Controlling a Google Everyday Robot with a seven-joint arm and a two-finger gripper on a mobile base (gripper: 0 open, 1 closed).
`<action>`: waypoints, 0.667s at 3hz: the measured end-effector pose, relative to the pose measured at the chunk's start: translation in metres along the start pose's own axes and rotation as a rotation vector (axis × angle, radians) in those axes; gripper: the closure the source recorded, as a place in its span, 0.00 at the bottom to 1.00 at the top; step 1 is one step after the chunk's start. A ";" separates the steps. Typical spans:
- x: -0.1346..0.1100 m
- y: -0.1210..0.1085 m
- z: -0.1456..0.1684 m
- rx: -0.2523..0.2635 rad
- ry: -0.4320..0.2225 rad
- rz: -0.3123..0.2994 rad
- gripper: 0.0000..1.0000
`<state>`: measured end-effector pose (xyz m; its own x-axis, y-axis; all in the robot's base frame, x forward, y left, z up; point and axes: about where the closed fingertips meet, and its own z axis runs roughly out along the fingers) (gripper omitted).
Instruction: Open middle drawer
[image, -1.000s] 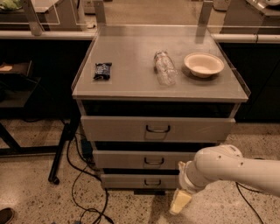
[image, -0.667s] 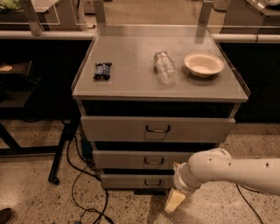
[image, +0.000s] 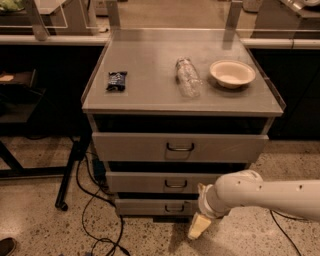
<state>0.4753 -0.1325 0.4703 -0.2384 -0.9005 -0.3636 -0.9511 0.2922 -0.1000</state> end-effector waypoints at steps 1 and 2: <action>-0.001 -0.015 0.000 0.046 0.005 0.009 0.00; -0.005 -0.033 0.000 0.085 0.014 -0.003 0.00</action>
Offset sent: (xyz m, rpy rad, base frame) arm 0.0570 -0.0070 0.0111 -0.0635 -0.1263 -0.0384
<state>0.5075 -0.1375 0.4757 -0.2390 -0.9058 -0.3499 -0.9318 0.3154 -0.1799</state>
